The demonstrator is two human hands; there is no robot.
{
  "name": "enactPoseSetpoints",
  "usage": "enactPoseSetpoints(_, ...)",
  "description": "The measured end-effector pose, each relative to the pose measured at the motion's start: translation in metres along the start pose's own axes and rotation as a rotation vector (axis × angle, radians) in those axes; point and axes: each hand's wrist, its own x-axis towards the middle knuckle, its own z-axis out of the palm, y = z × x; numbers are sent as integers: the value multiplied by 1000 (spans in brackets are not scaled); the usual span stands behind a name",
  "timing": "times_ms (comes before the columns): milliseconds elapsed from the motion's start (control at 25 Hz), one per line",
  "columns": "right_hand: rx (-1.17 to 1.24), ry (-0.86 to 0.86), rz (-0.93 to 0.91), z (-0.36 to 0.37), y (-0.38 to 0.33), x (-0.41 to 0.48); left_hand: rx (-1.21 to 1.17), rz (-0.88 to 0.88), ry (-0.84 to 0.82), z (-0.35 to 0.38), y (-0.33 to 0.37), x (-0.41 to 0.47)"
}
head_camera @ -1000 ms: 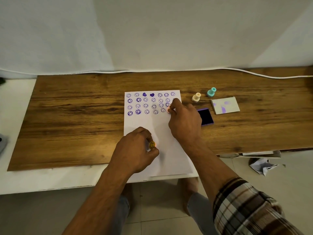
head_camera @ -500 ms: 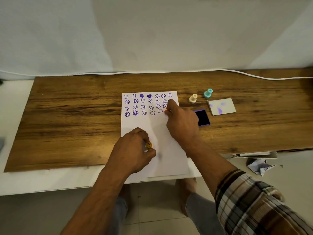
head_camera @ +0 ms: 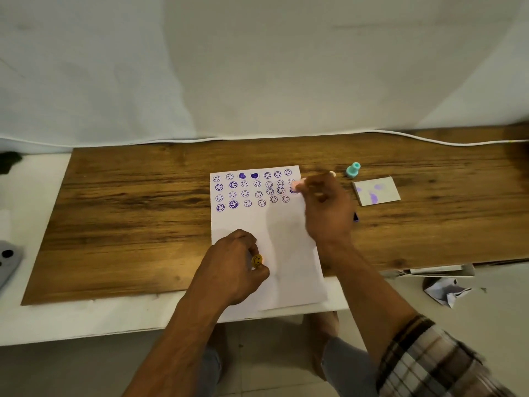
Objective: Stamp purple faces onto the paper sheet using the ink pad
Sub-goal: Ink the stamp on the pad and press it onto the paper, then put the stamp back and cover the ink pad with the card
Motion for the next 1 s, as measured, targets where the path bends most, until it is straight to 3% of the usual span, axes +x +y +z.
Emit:
enactPoseSetpoints(80,525,188,236,-23,-29,8,6,7,-5,0,0,2)
enactPoseSetpoints(120,669,196,357,-38,-39,6,1,10,-4,-1,0,1)
enactPoseSetpoints(200,825,82,556,-65,-46,-11,-37,24,31,-2,1,0)
enactPoseSetpoints(280,770,11,658,-77,-42,-42,-168,6,70,-4,5,1)
enactPoseSetpoints(440,574,-10,629,-61,-31,-81,-556,-112,108,-5,17,5)
enactPoseSetpoints(680,398,-138,396,-37,-28,-67,-935,-221,179,-10,23,10)
enactPoseSetpoints(1000,327,-208,278,-27,-22,-68,-947,-180,160,-9,22,9)
